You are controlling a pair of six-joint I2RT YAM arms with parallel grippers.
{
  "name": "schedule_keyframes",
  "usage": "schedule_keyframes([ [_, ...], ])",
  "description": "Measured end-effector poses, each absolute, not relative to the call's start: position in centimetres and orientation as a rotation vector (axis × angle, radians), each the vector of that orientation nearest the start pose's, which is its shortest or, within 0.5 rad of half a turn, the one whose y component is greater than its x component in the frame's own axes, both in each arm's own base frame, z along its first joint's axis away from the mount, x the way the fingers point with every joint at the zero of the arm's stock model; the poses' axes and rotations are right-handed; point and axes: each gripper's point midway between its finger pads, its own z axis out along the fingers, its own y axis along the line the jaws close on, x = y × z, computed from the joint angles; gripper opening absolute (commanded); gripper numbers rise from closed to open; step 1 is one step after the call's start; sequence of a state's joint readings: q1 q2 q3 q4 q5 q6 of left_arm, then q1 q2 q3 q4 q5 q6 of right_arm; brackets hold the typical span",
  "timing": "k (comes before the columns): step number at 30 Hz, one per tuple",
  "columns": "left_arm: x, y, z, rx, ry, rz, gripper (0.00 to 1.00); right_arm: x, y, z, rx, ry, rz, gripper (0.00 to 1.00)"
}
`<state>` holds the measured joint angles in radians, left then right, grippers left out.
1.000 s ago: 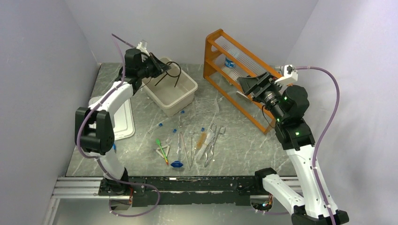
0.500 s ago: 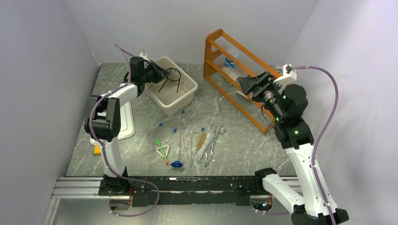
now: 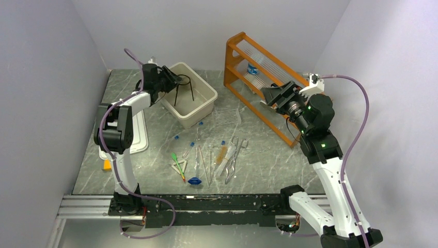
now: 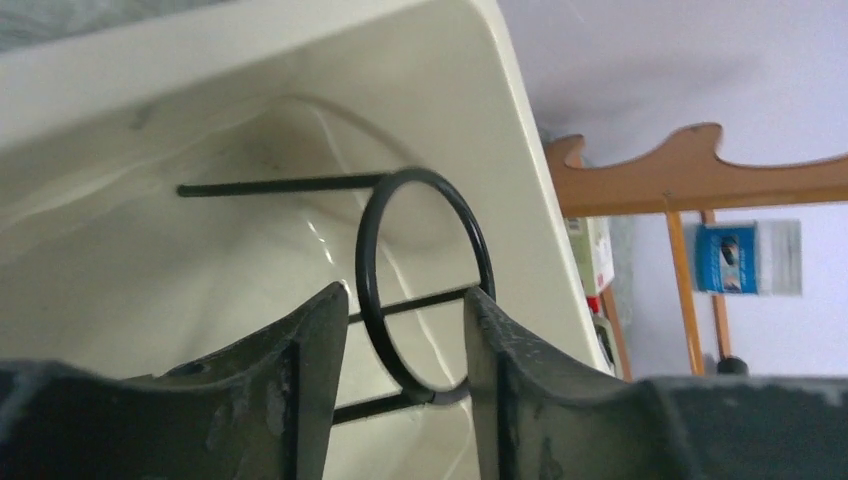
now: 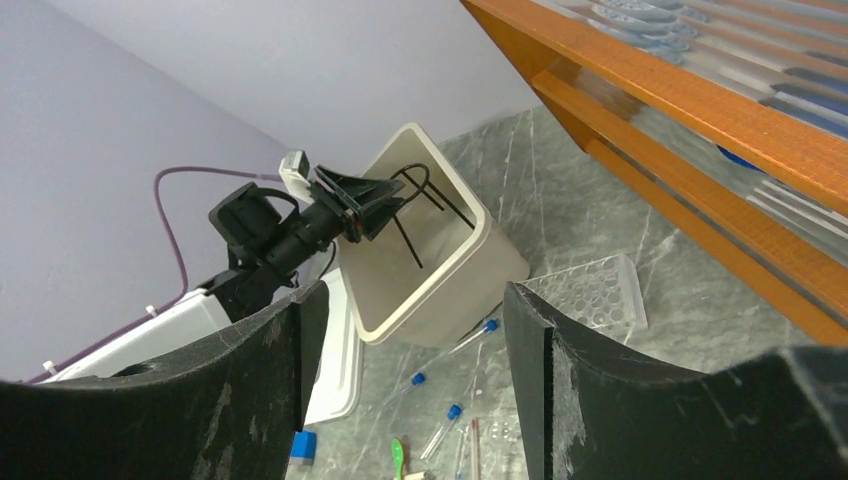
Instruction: Organize the chemistry lab equipment
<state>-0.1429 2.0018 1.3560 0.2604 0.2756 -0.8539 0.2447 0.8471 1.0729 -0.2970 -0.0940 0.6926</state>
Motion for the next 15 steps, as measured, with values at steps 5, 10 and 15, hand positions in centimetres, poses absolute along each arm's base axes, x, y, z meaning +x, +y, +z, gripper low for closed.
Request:
schedule_keyframes([
  [5, 56.1, -14.0, 14.6, -0.532, 2.02, -0.745, 0.66, 29.5, 11.7, 37.4, 0.308, 1.675, 0.782, 0.68],
  [10, 56.3, -12.0, 17.1, -0.501, 2.027, -0.586, 0.73, 29.7, 11.7, 36.8, 0.311, 1.686, 0.779, 0.68],
  [15, 55.4, -10.7, 21.0, -0.414, 2.011, -0.475, 0.77, 29.9, 11.9, 36.4, 0.293, 1.697, 0.77, 0.69],
])
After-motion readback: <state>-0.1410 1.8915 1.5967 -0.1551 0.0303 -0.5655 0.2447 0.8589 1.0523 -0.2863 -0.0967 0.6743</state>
